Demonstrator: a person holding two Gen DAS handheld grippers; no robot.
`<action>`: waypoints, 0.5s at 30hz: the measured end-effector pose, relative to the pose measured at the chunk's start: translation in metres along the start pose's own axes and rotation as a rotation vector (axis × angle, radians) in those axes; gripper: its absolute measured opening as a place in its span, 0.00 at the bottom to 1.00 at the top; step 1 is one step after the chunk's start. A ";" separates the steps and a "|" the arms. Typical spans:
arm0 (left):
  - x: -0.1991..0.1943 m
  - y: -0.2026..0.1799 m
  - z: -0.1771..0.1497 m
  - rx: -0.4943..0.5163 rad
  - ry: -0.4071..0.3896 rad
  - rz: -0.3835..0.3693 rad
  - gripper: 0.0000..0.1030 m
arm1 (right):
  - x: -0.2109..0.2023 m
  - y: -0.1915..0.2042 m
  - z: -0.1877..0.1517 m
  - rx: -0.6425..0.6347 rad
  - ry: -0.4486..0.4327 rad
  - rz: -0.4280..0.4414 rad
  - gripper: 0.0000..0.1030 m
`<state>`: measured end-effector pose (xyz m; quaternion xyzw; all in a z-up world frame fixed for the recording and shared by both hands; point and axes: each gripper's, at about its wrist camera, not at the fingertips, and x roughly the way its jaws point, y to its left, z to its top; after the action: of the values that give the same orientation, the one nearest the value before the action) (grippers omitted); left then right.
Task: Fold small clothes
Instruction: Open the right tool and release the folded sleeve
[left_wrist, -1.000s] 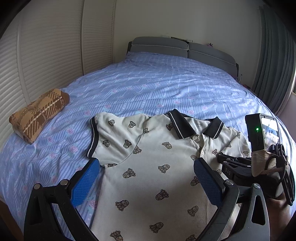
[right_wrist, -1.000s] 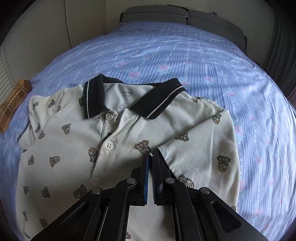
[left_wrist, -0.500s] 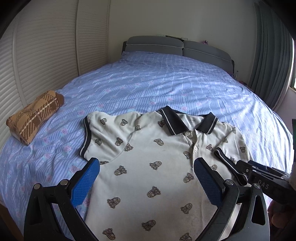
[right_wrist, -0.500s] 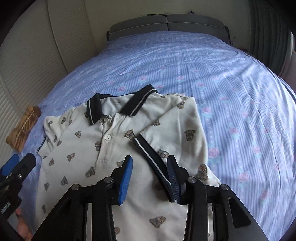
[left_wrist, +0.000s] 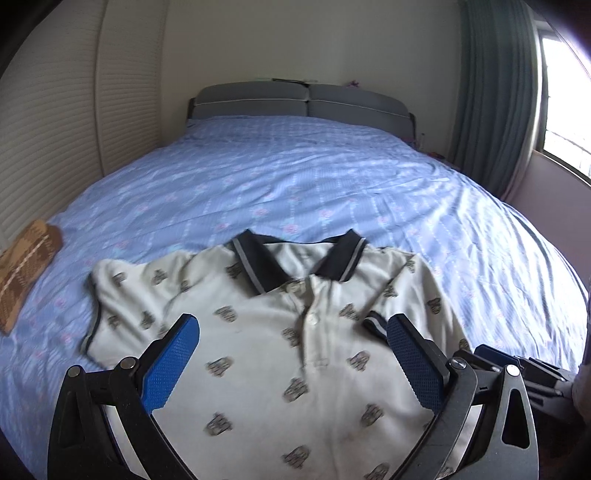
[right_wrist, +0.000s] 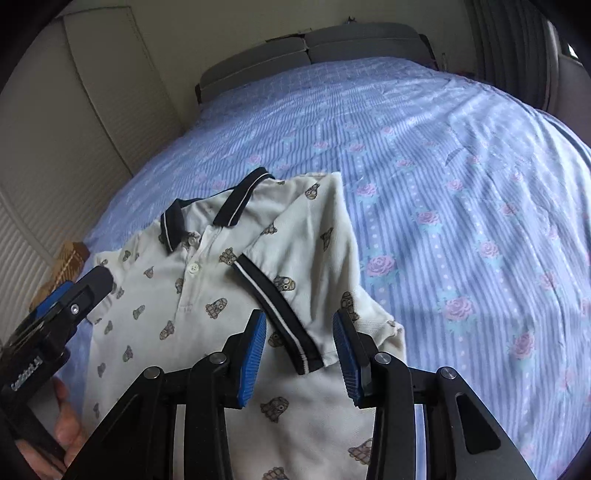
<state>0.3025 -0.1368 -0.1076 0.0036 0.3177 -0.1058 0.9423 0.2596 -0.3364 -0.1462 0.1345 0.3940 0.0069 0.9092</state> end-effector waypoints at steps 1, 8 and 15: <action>0.007 -0.005 0.002 0.014 0.003 -0.017 1.00 | -0.001 -0.003 -0.001 -0.004 -0.008 -0.018 0.38; 0.053 -0.038 0.005 0.129 0.071 -0.052 1.00 | 0.011 -0.027 -0.001 0.041 0.002 -0.094 0.38; 0.097 -0.045 -0.005 0.169 0.171 -0.012 1.00 | 0.027 -0.037 -0.006 0.028 0.023 -0.175 0.38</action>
<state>0.3660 -0.1992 -0.1673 0.0903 0.3871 -0.1371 0.9073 0.2703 -0.3675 -0.1782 0.1120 0.4146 -0.0768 0.8998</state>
